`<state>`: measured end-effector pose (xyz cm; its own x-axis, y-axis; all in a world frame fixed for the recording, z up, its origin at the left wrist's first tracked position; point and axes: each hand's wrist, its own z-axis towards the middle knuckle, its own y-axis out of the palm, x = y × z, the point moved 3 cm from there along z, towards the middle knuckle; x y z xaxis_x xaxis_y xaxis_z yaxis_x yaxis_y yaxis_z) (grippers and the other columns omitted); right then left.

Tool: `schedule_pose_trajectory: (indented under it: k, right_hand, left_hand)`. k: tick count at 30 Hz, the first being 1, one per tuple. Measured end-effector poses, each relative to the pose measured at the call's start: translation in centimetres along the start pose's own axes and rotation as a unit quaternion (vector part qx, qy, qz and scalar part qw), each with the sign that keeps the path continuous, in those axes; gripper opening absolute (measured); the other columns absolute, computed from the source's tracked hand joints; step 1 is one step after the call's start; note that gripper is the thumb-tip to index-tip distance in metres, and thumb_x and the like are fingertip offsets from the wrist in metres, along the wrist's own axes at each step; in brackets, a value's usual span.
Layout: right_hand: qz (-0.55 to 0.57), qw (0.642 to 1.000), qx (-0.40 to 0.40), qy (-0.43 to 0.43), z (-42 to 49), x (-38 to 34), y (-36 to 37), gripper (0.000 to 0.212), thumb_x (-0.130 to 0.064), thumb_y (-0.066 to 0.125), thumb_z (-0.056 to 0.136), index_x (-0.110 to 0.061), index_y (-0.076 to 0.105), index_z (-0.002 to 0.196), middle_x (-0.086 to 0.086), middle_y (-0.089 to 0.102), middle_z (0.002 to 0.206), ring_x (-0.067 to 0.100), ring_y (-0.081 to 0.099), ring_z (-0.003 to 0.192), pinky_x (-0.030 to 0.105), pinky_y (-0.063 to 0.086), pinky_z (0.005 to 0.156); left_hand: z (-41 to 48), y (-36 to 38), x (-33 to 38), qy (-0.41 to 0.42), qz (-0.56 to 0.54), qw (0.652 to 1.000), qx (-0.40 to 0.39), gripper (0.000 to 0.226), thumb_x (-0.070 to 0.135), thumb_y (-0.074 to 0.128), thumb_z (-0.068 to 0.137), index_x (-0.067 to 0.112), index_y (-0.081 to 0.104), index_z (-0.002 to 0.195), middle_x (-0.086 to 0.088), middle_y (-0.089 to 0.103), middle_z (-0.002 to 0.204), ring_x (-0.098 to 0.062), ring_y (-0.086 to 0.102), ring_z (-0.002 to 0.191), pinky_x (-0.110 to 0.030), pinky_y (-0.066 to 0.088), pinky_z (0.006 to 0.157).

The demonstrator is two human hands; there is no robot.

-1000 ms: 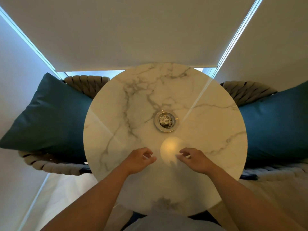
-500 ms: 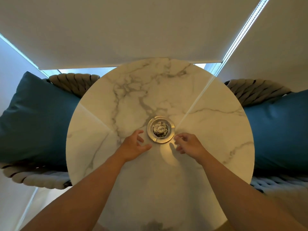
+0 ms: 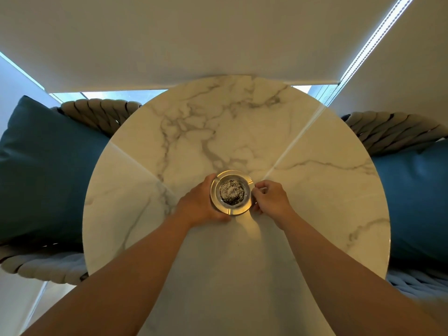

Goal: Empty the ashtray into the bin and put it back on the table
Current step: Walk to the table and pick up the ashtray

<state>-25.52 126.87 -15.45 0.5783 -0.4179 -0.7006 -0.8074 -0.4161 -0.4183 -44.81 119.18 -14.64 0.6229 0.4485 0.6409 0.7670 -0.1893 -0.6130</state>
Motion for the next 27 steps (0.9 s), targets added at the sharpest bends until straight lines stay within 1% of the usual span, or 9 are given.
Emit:
schedule_pose_trajectory:
  k: [3, 7, 14, 16, 17, 20, 23, 25, 27]
  right_hand:
    - [-0.005, 1.0, 0.007, 0.001, 0.2, 0.0, 0.1, 0.014, -0.01, 0.056, 0.087, -0.018, 0.065, 0.08, 0.0, 0.065, 0.051, 0.01, 0.06, 0.035, 0.018, 0.044, 0.038]
    - [0.008, 1.0, 0.006, 0.001, 0.2, 0.4, 0.3, 0.018, -0.009, 0.056, 0.088, -0.017, 0.065, 0.076, -0.003, 0.062, 0.044, 0.012, 0.058, 0.033, 0.022, 0.044, 0.041]
    - [0.022, 1.0, -0.005, -0.021, -0.8, 0.4, -0.1, 0.012, -0.013, 0.06, 0.088, -0.015, 0.067, 0.079, 0.009, 0.068, 0.058, 0.017, 0.06, 0.043, 0.028, 0.046, 0.046]
    - [0.02, 0.999, -0.018, -0.035, -1.5, 0.1, -0.4, 0.005, -0.015, 0.063, 0.087, -0.015, 0.068, 0.085, 0.008, 0.068, 0.062, 0.016, 0.061, 0.044, 0.027, 0.045, 0.046]
    - [0.015, 0.998, -0.029, -0.047, -2.0, 0.0, -0.6, 0.006, -0.016, 0.065, 0.086, -0.015, 0.068, 0.091, 0.007, 0.069, 0.062, 0.015, 0.061, 0.045, 0.025, 0.045, 0.046]
    - [-0.014, 0.993, -0.069, -0.1, -3.6, -0.2, -0.9, 0.029, -0.017, 0.07, 0.086, -0.019, 0.063, 0.114, 0.005, 0.067, 0.063, 0.012, 0.061, 0.046, 0.023, 0.044, 0.051]
    - [-0.055, 0.98, -0.116, -0.154, -5.5, -0.2, -1.2, 0.071, -0.014, 0.083, 0.074, -0.027, 0.051, 0.137, 0.001, 0.064, 0.069, 0.008, 0.059, 0.051, 0.025, 0.048, 0.061]
    - [-0.103, 0.965, -0.143, -0.194, -6.8, -0.1, -1.3, 0.092, -0.016, 0.09, 0.065, -0.026, 0.044, 0.144, -0.003, 0.064, 0.073, 0.002, 0.057, 0.055, 0.021, 0.049, 0.067]
    - [-0.132, 0.953, -0.158, -0.223, -8.2, -0.1, -1.0, 0.103, -0.017, 0.093, 0.059, -0.023, 0.04, 0.147, -0.007, 0.063, 0.074, -0.002, 0.057, 0.057, 0.011, 0.046, 0.065]
  left_hand:
    - [-0.2, -0.1, 0.3, -0.009, 0.018, 1.0, 0.002, 0.115, 0.062, 0.08, 0.029, 0.056, 0.023, 0.128, 0.021, 0.059, 0.125, -0.012, 0.058, 0.116, -0.041, 0.049, 0.093]
    - [-0.6, -0.2, 0.6, 0.0, 0.014, 1.0, 0.012, 0.113, 0.06, 0.08, 0.032, 0.054, 0.025, 0.13, 0.019, 0.058, 0.129, -0.013, 0.057, 0.119, -0.042, 0.05, 0.095]
    - [-2.2, -0.9, 1.5, 0.023, -0.02, 0.999, 0.043, 0.108, 0.061, 0.078, 0.032, 0.049, 0.035, 0.13, 0.02, 0.061, 0.123, -0.012, 0.059, 0.114, -0.043, 0.051, 0.092]
    - [-3.0, -0.9, 1.6, 0.027, -0.036, 0.998, 0.046, 0.109, 0.064, 0.078, 0.031, 0.047, 0.035, 0.13, 0.018, 0.062, 0.122, -0.012, 0.06, 0.112, -0.043, 0.051, 0.092]
    - [-3.4, -0.9, 1.6, 0.028, -0.044, 0.998, 0.047, 0.109, 0.066, 0.078, 0.032, 0.047, 0.035, 0.13, 0.018, 0.063, 0.121, -0.012, 0.061, 0.111, -0.043, 0.051, 0.091]
    - [-5.0, -0.8, 1.4, 0.031, -0.066, 0.996, 0.055, 0.105, 0.066, 0.081, 0.033, 0.05, 0.036, 0.127, 0.022, 0.064, 0.114, -0.007, 0.063, 0.104, -0.04, 0.054, 0.087]
    - [-6.7, -0.9, 0.8, 0.039, -0.068, 0.995, 0.057, 0.106, 0.064, 0.084, 0.033, 0.053, 0.036, 0.127, 0.033, 0.061, 0.103, 0.002, 0.062, 0.096, -0.029, 0.054, 0.08]
    - [-7.9, -1.2, 0.5, 0.05, -0.062, 0.995, 0.052, 0.107, 0.061, 0.088, 0.033, 0.058, 0.035, 0.126, 0.041, 0.058, 0.103, 0.008, 0.06, 0.097, -0.018, 0.049, 0.077]
    - [-9.1, -1.5, 0.3, 0.057, -0.055, 0.996, 0.046, 0.108, 0.058, 0.089, 0.033, 0.06, 0.034, 0.125, 0.044, 0.056, 0.103, 0.016, 0.056, 0.095, -0.017, 0.047, 0.076]
